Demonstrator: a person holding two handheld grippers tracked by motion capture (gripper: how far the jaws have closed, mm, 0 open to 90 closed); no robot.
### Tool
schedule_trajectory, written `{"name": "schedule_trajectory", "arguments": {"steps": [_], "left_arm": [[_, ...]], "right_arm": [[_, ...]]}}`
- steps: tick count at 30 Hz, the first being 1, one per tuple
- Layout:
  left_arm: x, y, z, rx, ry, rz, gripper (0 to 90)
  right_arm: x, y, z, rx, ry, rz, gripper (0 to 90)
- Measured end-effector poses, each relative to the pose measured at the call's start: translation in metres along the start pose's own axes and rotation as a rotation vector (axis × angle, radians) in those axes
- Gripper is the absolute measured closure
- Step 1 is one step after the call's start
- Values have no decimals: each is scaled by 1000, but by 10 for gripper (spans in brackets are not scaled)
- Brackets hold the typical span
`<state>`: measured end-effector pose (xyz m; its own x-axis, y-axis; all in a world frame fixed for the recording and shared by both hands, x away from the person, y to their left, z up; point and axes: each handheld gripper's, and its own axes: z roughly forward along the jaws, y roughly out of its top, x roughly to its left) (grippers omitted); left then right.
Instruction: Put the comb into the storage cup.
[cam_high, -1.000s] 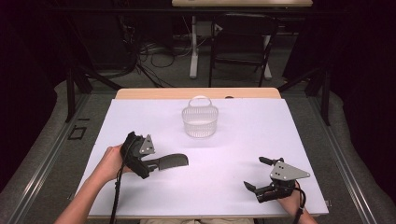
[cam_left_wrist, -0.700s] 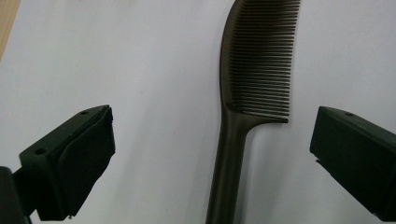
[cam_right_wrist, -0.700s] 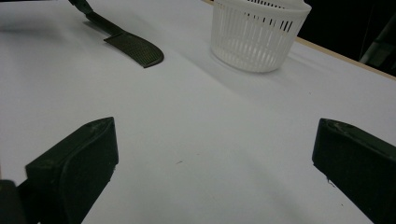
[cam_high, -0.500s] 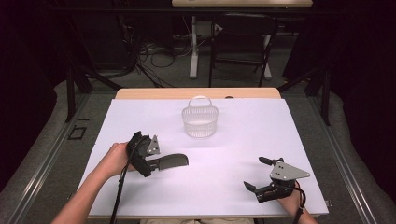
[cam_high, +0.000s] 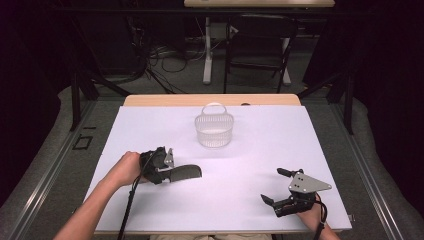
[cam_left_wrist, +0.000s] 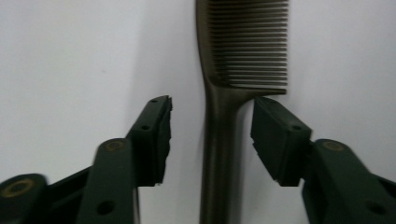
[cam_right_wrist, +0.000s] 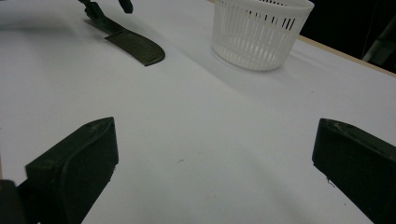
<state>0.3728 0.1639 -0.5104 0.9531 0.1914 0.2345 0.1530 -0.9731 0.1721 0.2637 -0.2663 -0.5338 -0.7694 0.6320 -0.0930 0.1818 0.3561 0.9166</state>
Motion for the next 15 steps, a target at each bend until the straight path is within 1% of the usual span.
{"name": "schedule_trajectory", "arguments": {"steps": [2,5,6,8,10,12,13,14,15], "left_arm": [[1,1,3,31,-12,0,543],[4,0,5,52,-32,0,603],[5,-1,6,53,-38,6,619],[6,-1,8,58,-56,5,653],[8,-1,10,67,-88,14,674],[9,-1,13,77,-86,19,700],[10,-1,15,75,-109,10,711],[11,-1,16,82,-101,26,712],[12,-1,16,80,-106,31,714]], "right_arm": [[0,0,0,0,0,0,1],[0,0,-1,-3,-2,-2,1],[1,0,-1,-4,-2,-1,1],[1,0,-1,-3,-2,0,1],[1,0,-1,-1,-1,0,1],[1,0,-1,-1,0,-2,1],[0,0,0,-1,1,-2,1],[0,0,0,0,1,-1,1],[0,0,0,1,0,1,1]]}}
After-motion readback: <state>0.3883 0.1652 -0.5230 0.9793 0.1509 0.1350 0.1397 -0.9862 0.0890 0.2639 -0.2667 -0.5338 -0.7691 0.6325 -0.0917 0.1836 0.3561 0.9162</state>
